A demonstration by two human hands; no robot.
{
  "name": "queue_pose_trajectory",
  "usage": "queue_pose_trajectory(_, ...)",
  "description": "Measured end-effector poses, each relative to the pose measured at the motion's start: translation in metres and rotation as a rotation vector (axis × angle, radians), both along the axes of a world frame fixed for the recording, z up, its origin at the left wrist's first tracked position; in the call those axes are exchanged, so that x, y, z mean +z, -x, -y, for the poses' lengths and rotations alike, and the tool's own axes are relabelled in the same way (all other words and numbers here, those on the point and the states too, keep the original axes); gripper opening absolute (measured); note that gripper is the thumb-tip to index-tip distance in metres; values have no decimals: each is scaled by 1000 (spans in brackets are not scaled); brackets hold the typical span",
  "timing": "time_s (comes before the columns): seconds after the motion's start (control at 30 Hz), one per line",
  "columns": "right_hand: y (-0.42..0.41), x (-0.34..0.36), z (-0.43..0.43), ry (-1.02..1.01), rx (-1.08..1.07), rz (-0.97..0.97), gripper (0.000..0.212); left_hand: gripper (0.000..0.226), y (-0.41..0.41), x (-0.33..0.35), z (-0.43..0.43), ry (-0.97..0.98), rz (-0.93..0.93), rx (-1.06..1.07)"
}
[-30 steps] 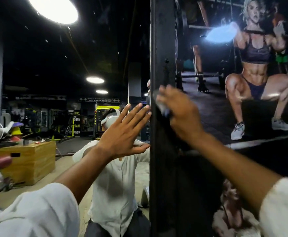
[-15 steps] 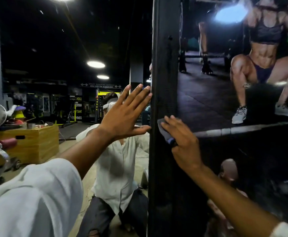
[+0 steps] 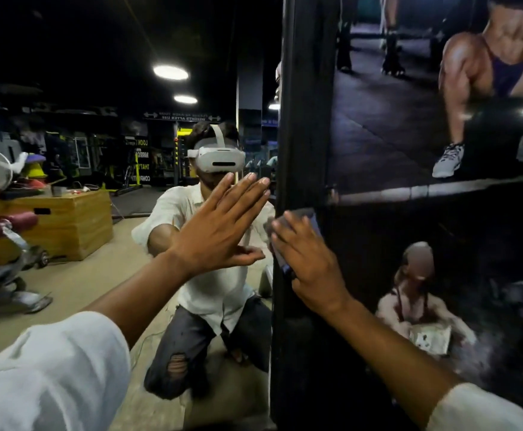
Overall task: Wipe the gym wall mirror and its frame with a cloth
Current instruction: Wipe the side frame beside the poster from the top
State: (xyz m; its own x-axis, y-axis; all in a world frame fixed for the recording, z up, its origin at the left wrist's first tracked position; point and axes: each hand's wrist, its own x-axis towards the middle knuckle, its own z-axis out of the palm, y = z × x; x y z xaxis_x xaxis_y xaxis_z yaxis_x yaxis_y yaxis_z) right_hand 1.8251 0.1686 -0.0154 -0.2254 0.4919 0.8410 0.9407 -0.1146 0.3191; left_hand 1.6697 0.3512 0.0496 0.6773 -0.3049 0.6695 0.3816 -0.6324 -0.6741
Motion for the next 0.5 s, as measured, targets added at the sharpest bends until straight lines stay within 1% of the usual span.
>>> queue_pose_trajectory(0.07,5,-33,14,154,-13,48,69,112,4,-18,1,20,-6,10)
queue_pose_trajectory(0.13,7,-24,28,208,18,103,66,111,4,-29,4,40,17,14)
queue_pose_trajectory(0.17,8,-7,33,178,37,93,61,110,3,-33,5,42,32,16)
queue_pose_trajectory(0.23,6,40,37,11,40,29,54,106,0,-41,5,25,48,14)
queue_pose_trajectory(0.3,-1,80,31,-132,-2,-28,55,97,-2,-49,2,-13,58,4)
queue_pose_trajectory(0.33,-6,88,25,-166,-17,-43,57,93,-3,-52,1,-32,59,-2)
queue_pose_trajectory(0.4,-15,73,13,-206,3,-70,61,84,-6,-60,0,-65,53,-17)
queue_pose_trajectory(0.5,-18,-9,12,-255,71,-200,65,72,-9,-71,-2,-125,25,-34)
